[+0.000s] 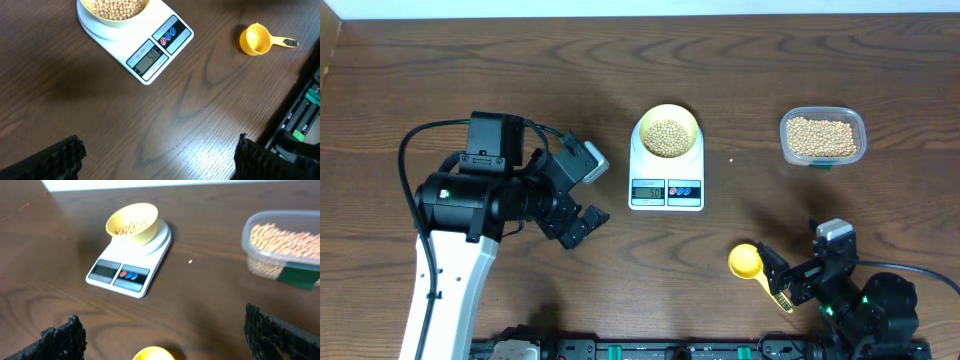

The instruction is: Scoop item into bowl and weigh 50g on scale

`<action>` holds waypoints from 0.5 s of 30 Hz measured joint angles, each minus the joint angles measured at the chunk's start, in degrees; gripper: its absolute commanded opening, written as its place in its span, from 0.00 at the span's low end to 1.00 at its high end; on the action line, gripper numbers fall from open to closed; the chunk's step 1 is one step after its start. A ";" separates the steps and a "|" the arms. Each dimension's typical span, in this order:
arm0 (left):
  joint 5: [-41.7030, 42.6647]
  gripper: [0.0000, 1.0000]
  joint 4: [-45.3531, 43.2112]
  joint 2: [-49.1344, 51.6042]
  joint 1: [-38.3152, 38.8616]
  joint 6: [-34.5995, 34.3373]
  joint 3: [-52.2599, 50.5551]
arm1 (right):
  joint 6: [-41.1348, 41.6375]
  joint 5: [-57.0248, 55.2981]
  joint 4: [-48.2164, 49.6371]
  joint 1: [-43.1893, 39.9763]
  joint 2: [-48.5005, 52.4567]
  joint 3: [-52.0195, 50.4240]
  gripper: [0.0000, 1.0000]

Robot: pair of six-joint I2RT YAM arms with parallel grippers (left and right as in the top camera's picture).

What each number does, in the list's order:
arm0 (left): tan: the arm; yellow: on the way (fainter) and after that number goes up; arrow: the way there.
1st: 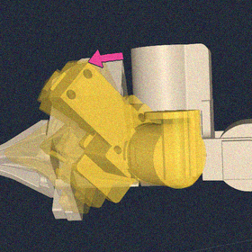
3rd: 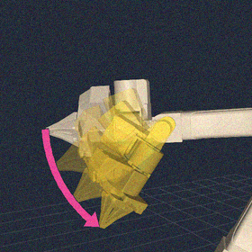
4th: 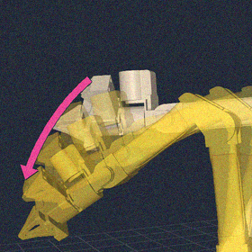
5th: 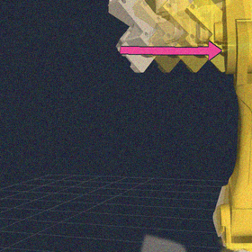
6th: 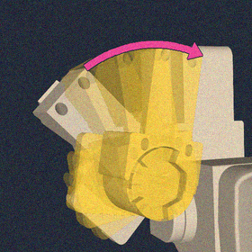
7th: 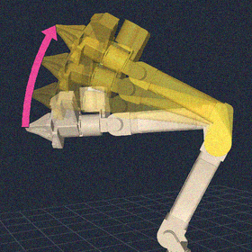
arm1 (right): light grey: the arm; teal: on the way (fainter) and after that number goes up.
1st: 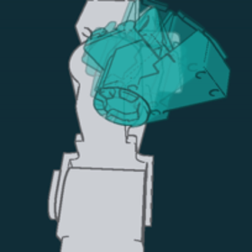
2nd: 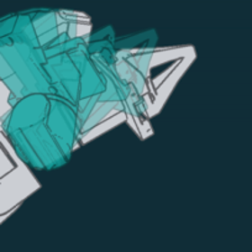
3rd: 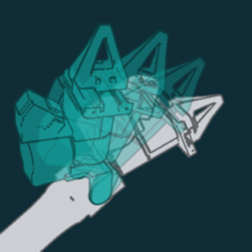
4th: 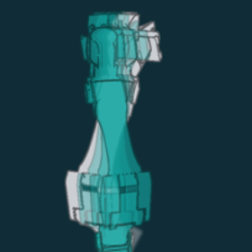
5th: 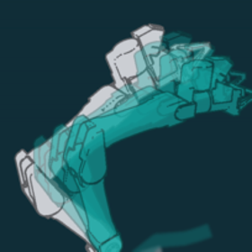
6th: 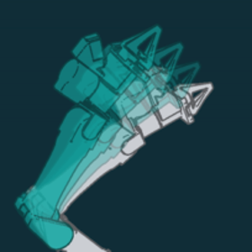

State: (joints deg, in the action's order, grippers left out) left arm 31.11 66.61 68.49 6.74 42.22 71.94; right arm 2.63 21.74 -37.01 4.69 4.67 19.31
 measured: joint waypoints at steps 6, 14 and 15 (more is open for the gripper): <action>0.00 0.98 0.00 0.00 0.00 0.00 0.00 | -0.02 -3.32 1.86 0.15 -2.95 0.00 0.99; 0.00 0.98 0.00 0.00 0.00 0.00 0.00 | -0.07 -6.25 6.19 0.17 -3.74 -0.02 0.99; 0.00 0.98 -0.02 0.00 0.00 0.00 0.00 | -0.07 -6.60 6.86 0.17 -3.74 -0.02 0.99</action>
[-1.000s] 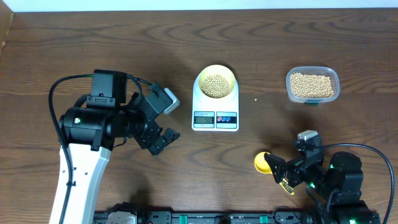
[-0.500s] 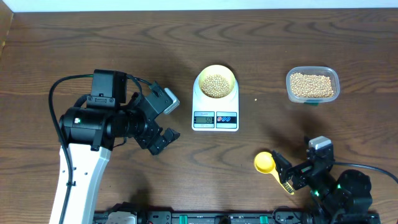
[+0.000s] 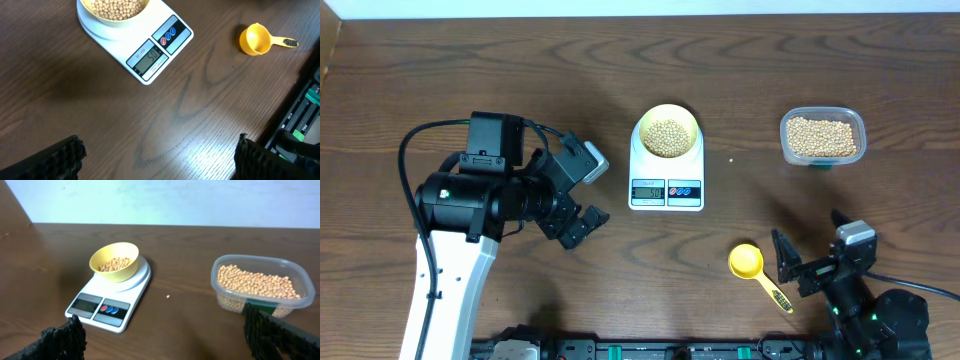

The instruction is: Scoop item into bowl and weigh 50g on scale

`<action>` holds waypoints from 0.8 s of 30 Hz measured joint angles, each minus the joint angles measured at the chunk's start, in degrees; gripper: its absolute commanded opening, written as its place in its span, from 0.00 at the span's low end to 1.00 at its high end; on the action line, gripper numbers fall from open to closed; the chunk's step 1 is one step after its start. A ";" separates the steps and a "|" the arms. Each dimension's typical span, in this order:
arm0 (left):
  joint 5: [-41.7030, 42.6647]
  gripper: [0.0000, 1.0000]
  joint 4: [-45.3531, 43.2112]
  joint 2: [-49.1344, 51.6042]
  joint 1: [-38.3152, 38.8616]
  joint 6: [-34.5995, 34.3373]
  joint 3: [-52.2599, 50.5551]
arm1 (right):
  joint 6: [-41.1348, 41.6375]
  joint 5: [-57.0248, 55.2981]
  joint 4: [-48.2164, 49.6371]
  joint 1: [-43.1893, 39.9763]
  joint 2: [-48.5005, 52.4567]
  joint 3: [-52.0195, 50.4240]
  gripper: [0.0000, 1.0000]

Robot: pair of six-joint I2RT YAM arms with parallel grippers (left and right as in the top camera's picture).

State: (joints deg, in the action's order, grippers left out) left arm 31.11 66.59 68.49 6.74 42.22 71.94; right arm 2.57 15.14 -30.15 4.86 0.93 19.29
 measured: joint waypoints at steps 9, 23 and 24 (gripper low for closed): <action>0.00 0.98 0.02 0.00 0.00 0.00 0.00 | -2.60 -0.96 4.90 0.00 0.00 -0.02 0.99; 0.00 0.98 0.02 0.00 0.00 0.00 0.00 | -7.15 -1.90 18.99 2.21 -0.26 -4.96 0.99; 0.00 0.98 0.02 0.00 0.00 0.00 0.00 | -7.08 -1.92 20.79 2.23 -0.26 -6.36 0.99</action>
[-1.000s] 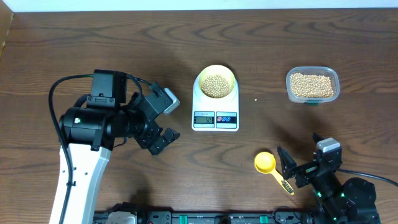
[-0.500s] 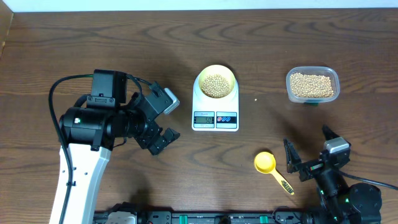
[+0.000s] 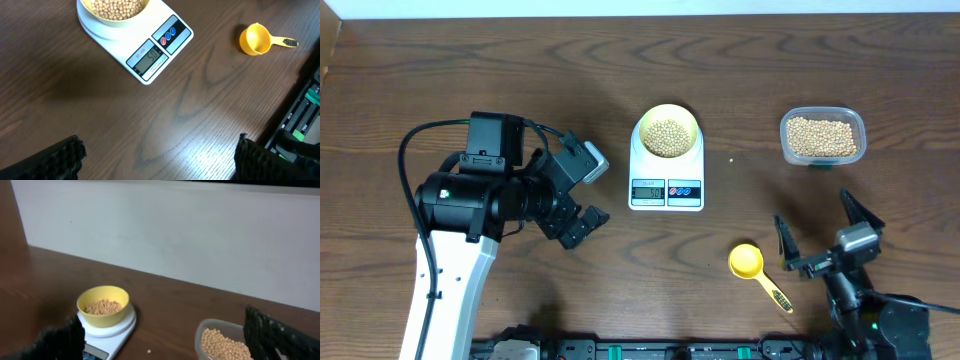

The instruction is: Scoop item into bowl and weigh 50g on scale

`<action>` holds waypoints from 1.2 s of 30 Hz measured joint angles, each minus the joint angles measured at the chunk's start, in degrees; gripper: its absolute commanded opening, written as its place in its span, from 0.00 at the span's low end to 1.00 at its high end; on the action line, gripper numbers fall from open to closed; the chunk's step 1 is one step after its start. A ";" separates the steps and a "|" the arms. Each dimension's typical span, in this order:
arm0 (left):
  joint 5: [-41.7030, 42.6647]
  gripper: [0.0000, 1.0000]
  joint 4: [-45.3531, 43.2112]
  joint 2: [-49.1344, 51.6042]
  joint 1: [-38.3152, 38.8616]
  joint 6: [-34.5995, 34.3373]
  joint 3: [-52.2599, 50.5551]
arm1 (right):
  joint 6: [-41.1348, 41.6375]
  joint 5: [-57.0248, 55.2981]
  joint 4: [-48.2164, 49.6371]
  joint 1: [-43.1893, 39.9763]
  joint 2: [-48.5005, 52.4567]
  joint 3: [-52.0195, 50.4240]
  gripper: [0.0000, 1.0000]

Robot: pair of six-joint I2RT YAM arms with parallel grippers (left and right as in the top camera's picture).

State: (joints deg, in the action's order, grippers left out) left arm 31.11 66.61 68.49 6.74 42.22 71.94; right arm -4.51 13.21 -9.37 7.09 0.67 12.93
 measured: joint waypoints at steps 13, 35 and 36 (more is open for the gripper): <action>0.00 0.98 0.00 0.00 0.00 0.00 0.00 | 1.57 -0.17 9.90 -0.46 0.02 -9.27 0.99; 0.00 0.98 0.00 0.00 0.00 0.00 0.00 | 3.52 -0.20 13.14 -1.42 0.02 -9.29 0.99; 0.00 0.98 0.00 0.00 0.00 0.00 0.00 | 3.52 -0.20 13.14 -1.42 0.02 -9.29 0.99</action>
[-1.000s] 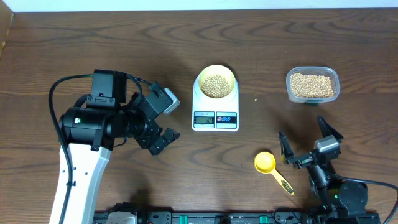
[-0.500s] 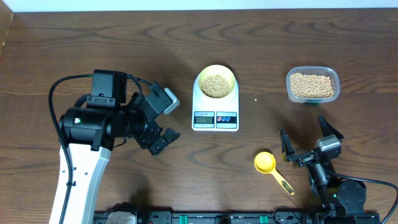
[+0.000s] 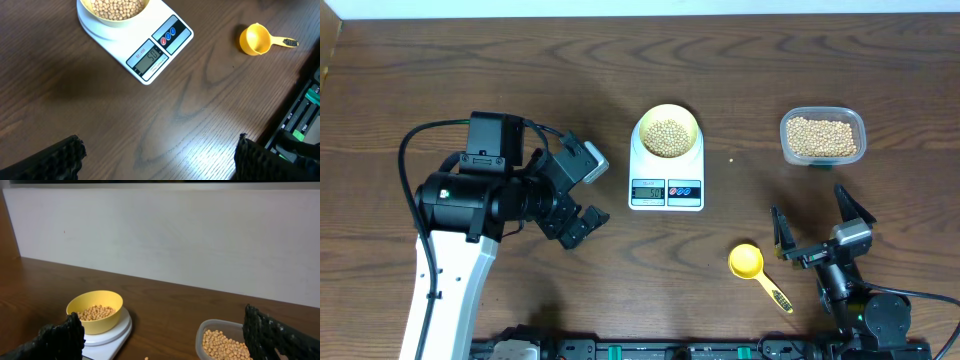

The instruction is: Scoop item into bowl and weigh 50g on scale

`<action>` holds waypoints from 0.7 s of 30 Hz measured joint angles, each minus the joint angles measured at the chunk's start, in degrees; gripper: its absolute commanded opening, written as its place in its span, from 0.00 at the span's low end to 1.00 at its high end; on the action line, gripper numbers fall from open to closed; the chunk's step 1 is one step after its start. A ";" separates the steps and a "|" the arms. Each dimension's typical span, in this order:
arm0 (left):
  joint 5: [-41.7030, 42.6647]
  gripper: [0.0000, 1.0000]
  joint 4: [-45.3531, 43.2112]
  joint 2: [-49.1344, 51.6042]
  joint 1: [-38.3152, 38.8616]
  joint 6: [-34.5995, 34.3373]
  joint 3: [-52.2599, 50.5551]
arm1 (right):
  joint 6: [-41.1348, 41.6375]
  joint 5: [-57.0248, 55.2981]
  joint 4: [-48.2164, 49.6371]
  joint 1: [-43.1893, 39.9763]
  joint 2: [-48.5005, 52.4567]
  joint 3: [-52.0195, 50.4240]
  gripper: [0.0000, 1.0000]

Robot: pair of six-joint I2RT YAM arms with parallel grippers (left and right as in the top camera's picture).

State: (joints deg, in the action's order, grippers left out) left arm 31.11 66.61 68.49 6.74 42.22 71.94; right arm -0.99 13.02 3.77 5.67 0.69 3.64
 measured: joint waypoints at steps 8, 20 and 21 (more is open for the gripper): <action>0.00 0.98 0.00 0.00 0.00 0.00 0.00 | 0.17 0.02 0.09 0.00 0.00 -1.88 0.99; 0.00 0.98 0.00 0.00 0.00 0.00 0.00 | 0.20 -0.02 -2.69 -2.47 -0.02 -3.23 0.99; 0.00 0.98 0.02 0.00 0.00 0.00 0.00 | 0.20 0.00 -4.22 -2.82 -0.04 -3.23 0.99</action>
State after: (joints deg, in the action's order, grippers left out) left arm 31.11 66.63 68.49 6.74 42.22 71.94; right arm -0.80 13.02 -0.45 2.85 0.64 0.40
